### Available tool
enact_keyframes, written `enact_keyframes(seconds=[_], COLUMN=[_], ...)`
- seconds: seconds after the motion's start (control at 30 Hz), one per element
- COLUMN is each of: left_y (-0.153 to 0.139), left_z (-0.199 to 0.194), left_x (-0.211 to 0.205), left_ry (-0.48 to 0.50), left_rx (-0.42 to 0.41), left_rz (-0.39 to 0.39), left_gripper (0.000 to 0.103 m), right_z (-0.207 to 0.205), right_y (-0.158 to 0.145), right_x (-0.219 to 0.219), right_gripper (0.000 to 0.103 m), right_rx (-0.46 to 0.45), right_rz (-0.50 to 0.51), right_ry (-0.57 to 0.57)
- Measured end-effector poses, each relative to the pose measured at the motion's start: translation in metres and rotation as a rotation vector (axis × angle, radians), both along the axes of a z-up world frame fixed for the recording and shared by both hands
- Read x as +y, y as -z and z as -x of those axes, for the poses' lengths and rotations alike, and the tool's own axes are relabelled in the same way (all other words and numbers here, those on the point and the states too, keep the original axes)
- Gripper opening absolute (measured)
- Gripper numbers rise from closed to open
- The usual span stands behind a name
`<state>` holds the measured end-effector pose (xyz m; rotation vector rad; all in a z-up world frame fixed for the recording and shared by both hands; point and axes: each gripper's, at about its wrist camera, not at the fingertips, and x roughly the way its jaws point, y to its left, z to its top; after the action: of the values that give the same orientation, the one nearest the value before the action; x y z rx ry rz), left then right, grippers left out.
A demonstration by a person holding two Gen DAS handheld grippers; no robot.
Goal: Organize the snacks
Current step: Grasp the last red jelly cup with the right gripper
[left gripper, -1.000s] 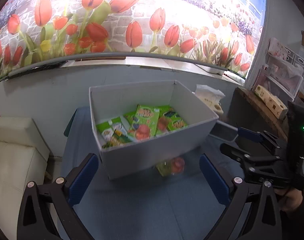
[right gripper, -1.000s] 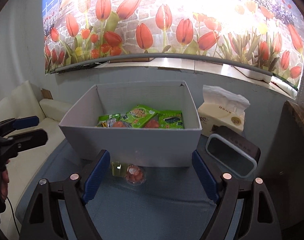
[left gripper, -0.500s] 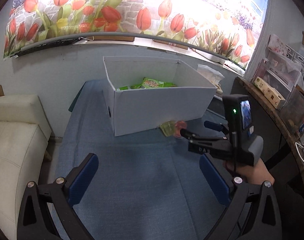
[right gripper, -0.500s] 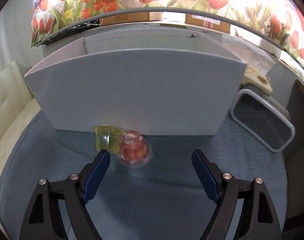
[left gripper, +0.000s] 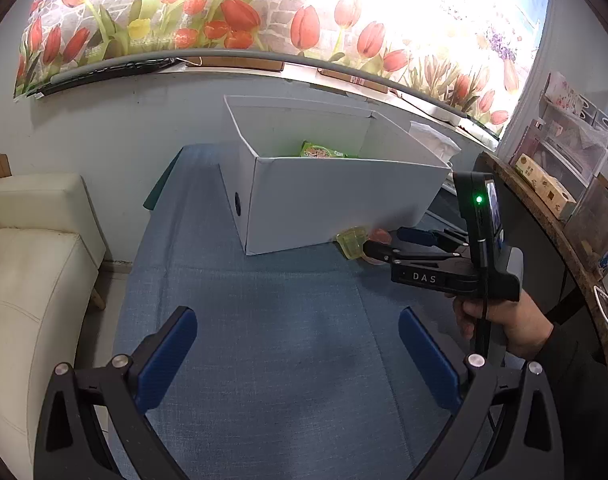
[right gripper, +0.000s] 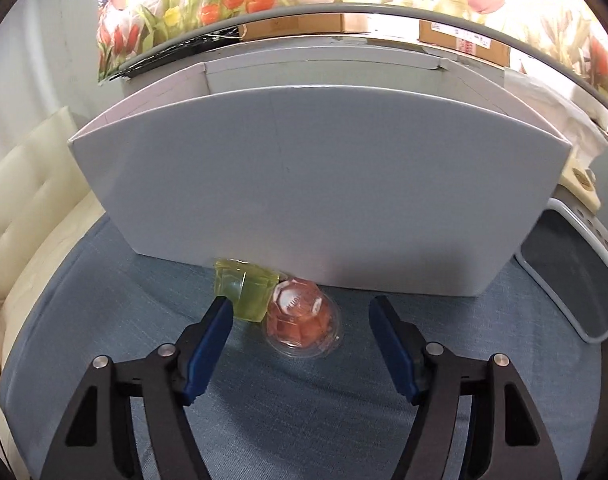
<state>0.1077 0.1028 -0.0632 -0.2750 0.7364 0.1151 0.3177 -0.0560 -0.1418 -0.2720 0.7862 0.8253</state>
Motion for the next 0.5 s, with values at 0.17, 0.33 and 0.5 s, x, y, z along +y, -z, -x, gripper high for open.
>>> enact_keyframes(seconds=[0.17,0.33,0.5], left_y=[0.001,0.0,0.001], left_z=[0.004,-0.001,-0.003], left_x=[0.001,-0.004,-0.012], left_ry=[-0.006,0.0,0.016], left_rx=[-0.004,-0.004,0.004], left_rz=[-0.004,0.008,-0.018], left_gripper=[0.103,0.103,0.103], right_z=[0.004,0.002,0.002], right_y=[-0.005,0.008,0.016], right_x=[-0.009,-0.002,0.005], right_gripper=[0.074,0.07,0.055], right_rx=[-0.008,-0.051,-0.022], right_rz=[-0.016,0.083,0.072], right_ry=[-0.038,-0.025,-0.05])
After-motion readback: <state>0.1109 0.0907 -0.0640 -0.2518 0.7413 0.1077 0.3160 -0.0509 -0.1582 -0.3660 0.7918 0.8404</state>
